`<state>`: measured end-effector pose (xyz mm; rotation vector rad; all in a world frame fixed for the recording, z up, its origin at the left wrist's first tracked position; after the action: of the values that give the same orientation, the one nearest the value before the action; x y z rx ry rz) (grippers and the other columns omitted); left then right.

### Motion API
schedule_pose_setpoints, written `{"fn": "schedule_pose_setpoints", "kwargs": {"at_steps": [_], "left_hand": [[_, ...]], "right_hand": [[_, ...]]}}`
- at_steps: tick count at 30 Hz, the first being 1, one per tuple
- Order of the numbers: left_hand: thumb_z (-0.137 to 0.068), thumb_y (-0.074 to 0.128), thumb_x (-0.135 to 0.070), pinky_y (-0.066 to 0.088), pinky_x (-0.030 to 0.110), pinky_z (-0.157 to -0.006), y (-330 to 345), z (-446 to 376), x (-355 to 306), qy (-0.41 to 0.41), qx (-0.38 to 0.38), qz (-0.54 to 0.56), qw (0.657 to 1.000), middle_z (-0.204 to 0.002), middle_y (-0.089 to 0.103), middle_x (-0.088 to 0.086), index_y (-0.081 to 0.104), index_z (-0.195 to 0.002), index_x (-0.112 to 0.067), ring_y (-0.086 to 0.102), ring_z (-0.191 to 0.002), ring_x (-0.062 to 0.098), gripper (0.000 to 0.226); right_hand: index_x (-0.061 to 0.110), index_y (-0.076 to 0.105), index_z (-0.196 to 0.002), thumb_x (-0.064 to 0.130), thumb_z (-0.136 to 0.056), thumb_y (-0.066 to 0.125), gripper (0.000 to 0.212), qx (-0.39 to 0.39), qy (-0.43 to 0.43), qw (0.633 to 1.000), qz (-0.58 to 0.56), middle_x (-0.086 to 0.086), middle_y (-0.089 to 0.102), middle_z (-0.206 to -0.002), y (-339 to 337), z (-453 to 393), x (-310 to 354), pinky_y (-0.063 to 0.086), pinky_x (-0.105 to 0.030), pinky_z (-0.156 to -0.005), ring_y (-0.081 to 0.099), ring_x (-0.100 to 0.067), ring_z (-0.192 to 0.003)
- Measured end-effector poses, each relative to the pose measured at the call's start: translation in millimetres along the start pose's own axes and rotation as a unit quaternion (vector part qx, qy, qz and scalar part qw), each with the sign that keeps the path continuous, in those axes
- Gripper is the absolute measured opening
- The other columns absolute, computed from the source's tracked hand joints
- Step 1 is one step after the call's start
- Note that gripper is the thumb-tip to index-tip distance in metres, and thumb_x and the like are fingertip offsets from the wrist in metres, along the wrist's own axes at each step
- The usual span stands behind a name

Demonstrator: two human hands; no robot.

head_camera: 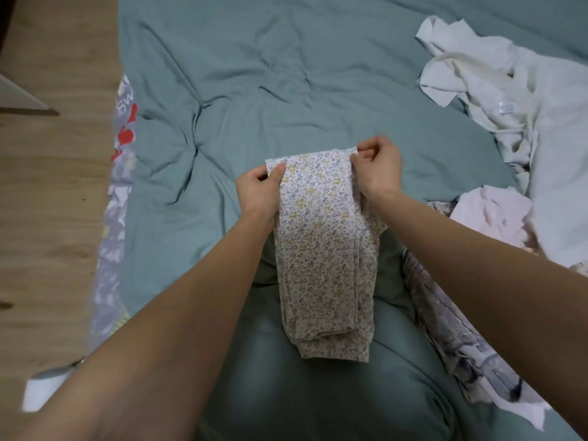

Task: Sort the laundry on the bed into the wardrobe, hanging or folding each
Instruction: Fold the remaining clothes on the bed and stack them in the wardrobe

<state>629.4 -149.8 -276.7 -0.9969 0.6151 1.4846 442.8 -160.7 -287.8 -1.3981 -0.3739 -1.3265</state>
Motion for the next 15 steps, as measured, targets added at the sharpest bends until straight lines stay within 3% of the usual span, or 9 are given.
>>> {"fn": "schedule_pose_setpoints", "kwargs": {"at_steps": [3,5,7,9,11,15], "left_hand": [[-0.075,0.067,-0.043,0.052,0.051,-0.085,-8,-7,7,0.038,0.011,-0.064,0.997,-0.081,0.062,0.002,0.061,-0.079,-0.02,0.064,-0.075,0.021,0.025],[-0.07,0.068,-0.046,0.052,0.052,-0.084,-11,-12,11,0.024,0.008,-0.082,0.996,-0.077,0.058,0.002,0.06,-0.077,-0.018,0.056,-0.071,0.015,0.03],[-0.076,0.073,-0.038,0.055,0.042,-0.08,-12,-8,1,-0.016,-0.004,-0.084,0.996,-0.075,0.06,0.006,0.065,-0.078,-0.01,0.056,-0.07,0.015,0.029],[-0.084,0.073,-0.028,0.052,0.024,-0.07,-13,-10,-4,-0.058,-0.009,-0.086,0.995,-0.076,0.063,0.008,0.065,-0.079,-0.002,0.058,-0.071,0.019,0.028],[-0.089,0.067,-0.031,0.05,0.02,-0.074,-16,-13,-8,-0.105,-0.014,-0.073,0.992,-0.088,0.064,0.006,0.065,-0.094,-0.001,0.062,-0.083,0.021,0.031],[-0.088,0.066,-0.037,0.051,0.041,-0.096,-31,-18,-15,-0.112,-0.022,-0.135,0.984,-0.118,0.064,0.02,0.059,-0.118,0.006,0.061,-0.111,0.033,0.054]], "right_hand": [[0.009,0.064,-0.105,-0.001,-0.086,0.053,0.024,0.094,-0.138,0.978,0.124,0.003,0.061,-0.099,-14,-2,4,0.042,-0.021,-0.085,0.055,-0.011,-0.091],[0.012,0.066,-0.106,0.004,-0.089,0.056,0.021,0.185,-0.169,0.95,0.186,0.009,0.061,-0.088,-21,-4,10,0.041,-0.021,-0.078,0.055,-0.008,-0.081],[0.015,0.065,-0.101,0.007,-0.089,0.061,0.015,0.236,-0.163,0.938,0.195,0.011,0.054,-0.072,-27,-7,17,0.039,-0.02,-0.067,0.049,-0.002,-0.064],[0.012,0.067,-0.094,0.007,-0.087,0.066,0.008,0.27,-0.144,0.941,0.146,0.008,0.055,-0.067,-33,-6,26,0.042,-0.018,-0.066,0.05,0.0,-0.057],[0.01,0.07,-0.084,0.008,-0.085,0.069,0.002,0.313,-0.133,0.936,0.086,0.003,0.063,-0.069,-38,4,35,0.048,-0.016,-0.065,0.055,0.0,-0.059],[0.005,0.074,-0.078,0.006,-0.081,0.073,0.003,0.356,-0.172,0.916,0.069,-0.008,0.068,-0.089,-39,38,40,0.052,-0.024,-0.078,0.064,-0.015,-0.078]]}}
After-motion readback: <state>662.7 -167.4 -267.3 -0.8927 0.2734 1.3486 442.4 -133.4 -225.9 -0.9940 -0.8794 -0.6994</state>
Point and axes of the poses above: each hand's wrist, its own z-axis away from the middle knuckle, its own y-axis out of the palm, x = y × z, the point moved 1 cm from there along -z, towards the middle knuckle
